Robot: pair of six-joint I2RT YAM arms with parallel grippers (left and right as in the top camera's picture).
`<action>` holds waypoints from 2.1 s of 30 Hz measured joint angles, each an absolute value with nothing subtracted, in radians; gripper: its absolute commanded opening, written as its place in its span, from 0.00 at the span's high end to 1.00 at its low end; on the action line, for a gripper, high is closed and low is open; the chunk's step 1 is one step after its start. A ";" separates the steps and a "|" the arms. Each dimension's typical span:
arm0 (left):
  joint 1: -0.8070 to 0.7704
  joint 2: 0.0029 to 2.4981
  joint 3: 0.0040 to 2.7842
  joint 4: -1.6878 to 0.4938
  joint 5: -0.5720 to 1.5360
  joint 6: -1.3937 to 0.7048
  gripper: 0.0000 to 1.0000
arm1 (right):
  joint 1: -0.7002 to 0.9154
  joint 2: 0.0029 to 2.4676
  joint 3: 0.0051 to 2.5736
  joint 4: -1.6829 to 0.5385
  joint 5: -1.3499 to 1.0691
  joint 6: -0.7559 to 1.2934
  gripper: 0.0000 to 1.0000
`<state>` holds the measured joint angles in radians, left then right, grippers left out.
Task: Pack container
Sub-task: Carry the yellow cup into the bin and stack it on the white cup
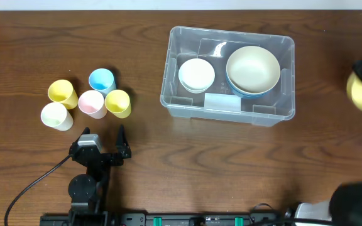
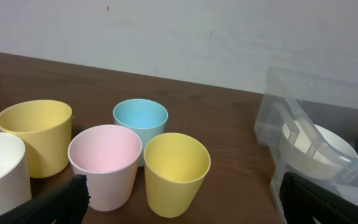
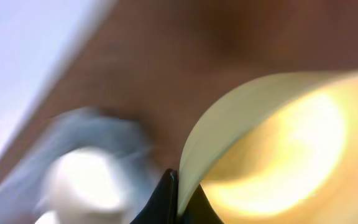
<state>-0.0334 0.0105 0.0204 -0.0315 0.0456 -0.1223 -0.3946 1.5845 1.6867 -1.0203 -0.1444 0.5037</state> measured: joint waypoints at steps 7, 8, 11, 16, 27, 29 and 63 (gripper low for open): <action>-0.033 0.010 0.020 -0.031 0.045 -0.122 0.02 | 0.072 1.397 1.733 -0.924 -0.163 0.190 0.99; -0.033 0.010 0.020 -0.031 0.045 -0.122 0.02 | 0.144 1.396 1.733 -0.916 -0.147 0.149 0.99; -0.033 0.010 0.020 -0.031 0.045 -0.122 0.02 | 0.316 1.432 1.726 -0.888 -0.086 0.061 0.99; -0.033 0.010 0.020 -0.031 0.045 -0.122 0.02 | 0.482 1.575 1.718 -0.841 0.001 -0.004 0.99; -0.033 0.010 0.020 -0.031 0.045 -0.122 0.02 | 0.549 1.905 1.706 -0.789 0.022 -0.019 0.99; -0.033 0.010 0.020 -0.031 0.045 -0.122 0.02 | 0.555 1.936 1.706 -0.781 0.007 -0.019 0.99; -0.033 0.010 0.020 -0.031 0.045 -0.122 0.02 | 0.595 2.057 1.728 -0.748 0.052 0.050 0.01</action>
<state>-0.0334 0.0105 0.0204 -0.0315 0.0452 -0.1223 0.5953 2.0571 1.7275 -0.7483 0.0517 0.0502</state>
